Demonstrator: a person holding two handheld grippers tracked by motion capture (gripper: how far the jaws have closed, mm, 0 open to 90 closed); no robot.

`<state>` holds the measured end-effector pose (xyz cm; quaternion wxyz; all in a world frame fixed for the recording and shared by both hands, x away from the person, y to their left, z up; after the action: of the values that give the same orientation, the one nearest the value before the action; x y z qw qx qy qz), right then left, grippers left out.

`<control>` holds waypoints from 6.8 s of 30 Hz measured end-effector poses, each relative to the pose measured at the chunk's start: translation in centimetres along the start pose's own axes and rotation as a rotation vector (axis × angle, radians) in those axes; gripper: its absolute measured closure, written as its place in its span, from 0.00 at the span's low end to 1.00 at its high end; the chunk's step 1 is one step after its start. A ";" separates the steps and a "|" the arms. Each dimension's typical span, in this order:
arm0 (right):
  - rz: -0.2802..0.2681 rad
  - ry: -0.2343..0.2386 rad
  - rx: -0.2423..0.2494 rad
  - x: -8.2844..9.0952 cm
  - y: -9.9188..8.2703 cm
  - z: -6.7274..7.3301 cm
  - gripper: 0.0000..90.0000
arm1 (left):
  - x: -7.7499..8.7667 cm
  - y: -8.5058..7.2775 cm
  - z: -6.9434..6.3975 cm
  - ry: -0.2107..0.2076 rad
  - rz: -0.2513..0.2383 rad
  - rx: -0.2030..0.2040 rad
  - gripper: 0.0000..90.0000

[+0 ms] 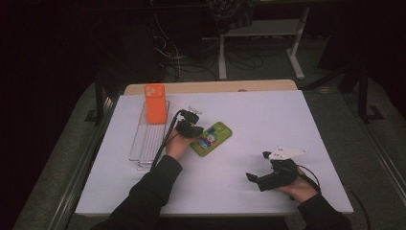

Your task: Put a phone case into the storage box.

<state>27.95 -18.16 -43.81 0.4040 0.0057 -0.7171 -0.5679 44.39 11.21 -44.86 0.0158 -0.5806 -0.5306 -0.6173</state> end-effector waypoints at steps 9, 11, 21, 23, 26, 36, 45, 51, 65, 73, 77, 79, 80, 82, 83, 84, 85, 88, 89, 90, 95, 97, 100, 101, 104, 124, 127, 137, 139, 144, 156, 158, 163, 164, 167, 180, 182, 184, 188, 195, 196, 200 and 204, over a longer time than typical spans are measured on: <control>-0.003 -0.005 0.002 0.0 0.0 0.0 0.00 | 0.5 -1.0 -2.2 -0.078 0.037 0.013 1.00; -0.004 -0.005 0.003 0.0 0.0 0.0 0.00 | 0.6 -1.1 -2.8 -0.105 0.059 -0.005 1.00; -0.005 -0.005 0.002 0.1 0.1 0.0 0.00 | -0.1 -1.8 -6.4 -0.228 0.078 -0.032 1.00; -0.005 -0.004 0.001 0.1 0.1 0.0 0.00 | -0.2 -1.9 -7.1 -0.249 0.088 -0.043 1.00; -0.005 -0.004 0.000 0.1 0.1 0.0 0.00 | -0.3 -2.1 -8.5 -0.282 0.113 -0.069 1.00; -0.001 -0.005 0.001 0.0 0.1 0.1 0.00 | -1.6 -1.9 -12.3 -0.406 0.122 -0.142 1.00; -0.003 -0.003 0.005 0.0 0.1 0.0 0.00 | -1.7 -1.7 -13.2 -0.436 0.079 -0.206 1.00; -0.001 -0.003 0.003 0.1 0.1 0.0 0.00 | 1.3 -1.5 -12.2 -0.406 0.026 -0.339 0.80; 0.003 -0.009 0.003 -0.1 0.0 0.0 0.00 | 6.3 -5.2 -8.5 -0.370 -0.076 -0.331 0.21; 0.036 -0.027 -0.009 -0.2 0.2 0.0 0.00 | 7.5 -6.5 -7.5 -0.355 -0.113 -0.333 0.06; 0.044 -0.034 -0.013 -0.1 0.5 0.2 0.00 | 7.9 -7.0 -7.2 -0.373 -0.109 -0.331 0.00; 0.045 -0.034 -0.011 -0.1 0.6 0.3 0.00 | 8.0 -7.0 -7.1 -0.362 -0.106 -0.336 0.00; 0.054 -0.041 -0.011 -0.2 0.7 0.4 0.00 | 8.0 -7.0 -7.1 -0.370 -0.109 -0.327 0.00; 0.087 -0.042 -0.009 -0.2 0.8 0.4 0.00 | 8.0 -7.0 -7.0 -0.364 -0.103 -0.322 0.00; 0.101 -0.041 -0.011 -0.2 0.9 0.4 0.00 | 7.9 -7.0 -7.0 -0.363 -0.101 -0.327 0.00; 0.112 -0.049 -0.007 -0.2 1.0 0.4 0.00 | 7.9 -7.0 -7.1 -0.363 -0.103 -0.326 0.00; 0.122 -0.045 -0.012 -0.1 1.1 0.3 0.00 | 7.8 -7.0 -7.1 -0.368 -0.103 -0.323 0.00; 0.135 -0.049 -0.023 0.0 1.6 0.3 0.00 | 7.8 -7.0 -7.1 -0.372 -0.095 -0.335 0.00; 0.141 -0.056 -0.034 0.0 1.9 0.3 0.00 | 7.8 -7.0 -7.1 -0.374 -0.097 -0.331 0.00; 0.138 -0.064 -0.029 -0.1 2.0 0.2 0.00 | 7.8 -7.0 -7.1 -0.378 -0.103 -0.321 0.00; 0.139 -0.092 -0.038 -0.3 3.4 -0.1 0.00 | 8.0 -7.0 -7.0 -0.372 -0.104 -0.320 0.00; 0.140 -0.102 -0.037 -0.5 3.9 -0.2 0.00 | 7.9 -7.0 -6.8 -0.369 -0.106 -0.318 0.00; 0.134 -0.109 -0.044 -0.9 4.5 -0.5 0.00 | 8.0 -7.0 -6.5 -0.365 -0.109 -0.312 0.00; 0.134 -0.114 -0.047 -1.1 4.8 -0.5 0.00 | 8.0 -7.0 -6.5 -0.364 -0.110 -0.304 0.00; 0.123 -0.121 -0.056 -1.6 5.5 -0.7 0.00 | 8.0 -6.9 -6.3 -0.365 -0.114 -0.311 0.00; 0.153 -0.198 -0.119 -5.1 7.5 -1.8 0.00 | 7.9 -6.9 -6.2 -0.373 -0.117 -0.285 0.00; 0.174 -0.198 -0.114 -5.8 7.4 -1.7 0.00 | 7.9 -6.9 -6.2 -0.373 -0.119 -0.283 0.00; 0.224 -0.204 -0.111 -6.9 6.6 -1.3 0.00 | 7.9 -6.9 -6.1 -0.372 -0.117 -0.282 0.00; 0.238 -0.196 -0.109 -7.4 6.2 -1.2 0.00 | 7.9 -6.9 -6.1 -0.373 -0.119 -0.278 0.00; 0.290 -0.194 -0.101 -8.4 5.5 -0.5 0.00 | 7.9 -6.9 -6.1 -0.372 -0.116 -0.280 0.00; 0.334 -0.204 -0.063 -9.1 4.7 -0.1 0.10 | 7.9 -6.9 -6.1 -0.370 -0.118 -0.280 0.00; 0.346 -0.216 -0.059 -9.1 4.5 -0.1 0.12 | 7.9 -6.9 -6.1 -0.370 -0.120 -0.278 0.00; 0.355 -0.249 -0.053 -9.1 4.4 0.4 0.13 | 7.9 -6.9 -6.1 -0.365 -0.115 -0.285 0.00; 0.356 -0.251 -0.055 -9.1 4.4 0.5 0.13 | 7.9 -6.9 -6.1 -0.364 -0.115 -0.285 0.00; 0.359 -0.261 -0.061 -9.1 4.4 0.5 0.14 | 7.9 -6.9 -6.1 -0.363 -0.114 -0.286 0.00; 0.366 -0.183 -0.019 -8.2 4.9 -0.8 0.17 | 7.9 -5.9 -6.7 -0.362 -0.108 -0.318 0.00; 0.362 -0.170 0.006 -7.8 5.2 -1.2 0.17 | 7.9 -5.4 -6.7 -0.369 -0.106 -0.331 0.00; 0.355 -0.146 0.034 -7.3 5.7 -1.6 0.17 | 8.0 -4.9 -6.7 -0.373 -0.103 -0.343 0.00; 0.342 -0.106 0.066 -6.5 6.6 -2.7 0.17 | 8.2 -3.7 -6.7 -0.380 -0.116 -0.363 0.00; 0.310 -0.038 0.118 -5.4 8.7 -4.0 0.17 | 8.3 -1.4 -6.9 -0.423 -0.120 -0.392 0.00; 0.305 -0.022 0.131 -5.3 8.9 -4.1 0.17 | 8.2 -1.1 -6.8 -0.439 -0.118 -0.401 0.00; 0.292 0.039 0.165 -5.5 9.7 -4.1 0.17 | 7.8 -0.2 -6.5 -0.474 -0.117 -0.433 0.00; 0.282 0.112 0.228 -5.8 10.1 -3.5 0.17 | 7.9 0.0 -6.1 -0.477 -0.104 -0.474 0.00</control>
<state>38.47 -14.73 -38.80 0.5155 -0.0174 -0.7470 -0.4194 37.55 11.75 -37.61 -0.2756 -0.6682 -0.3903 -0.5702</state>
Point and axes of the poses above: each handheld gripper's, and its own axes: x roughly backward along the jaws, y roughly out of its top, z roughly to its left, the point moved 1 cm from there along -x, roughly forward along the jaws, and after that the axes turned 14 degrees about -y, right-handed, at the moved point
